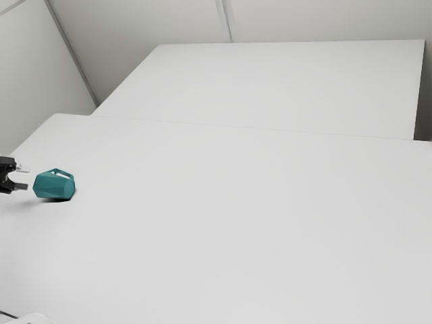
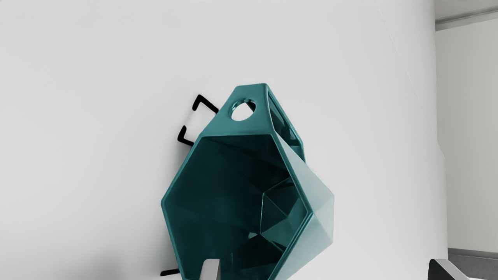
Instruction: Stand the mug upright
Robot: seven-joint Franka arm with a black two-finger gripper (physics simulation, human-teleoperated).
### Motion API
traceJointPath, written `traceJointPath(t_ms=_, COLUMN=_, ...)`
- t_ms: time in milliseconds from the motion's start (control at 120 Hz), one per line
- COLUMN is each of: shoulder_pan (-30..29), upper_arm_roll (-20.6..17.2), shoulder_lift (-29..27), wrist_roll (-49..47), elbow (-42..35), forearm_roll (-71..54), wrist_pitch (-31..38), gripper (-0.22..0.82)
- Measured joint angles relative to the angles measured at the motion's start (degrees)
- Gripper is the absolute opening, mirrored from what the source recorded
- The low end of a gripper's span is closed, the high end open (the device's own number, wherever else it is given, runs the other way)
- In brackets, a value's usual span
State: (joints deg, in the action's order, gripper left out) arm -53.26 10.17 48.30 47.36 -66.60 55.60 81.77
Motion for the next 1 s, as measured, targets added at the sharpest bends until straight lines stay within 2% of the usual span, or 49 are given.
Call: traceJointPath(t_ms=1000, shoulder_pan=4.1, upper_arm_roll=-1.6, shoulder_lift=0.5, wrist_roll=-1.4, elbow=-1.1, forearm_roll=-0.1, wrist_pitch=1.7, gripper=0.56)
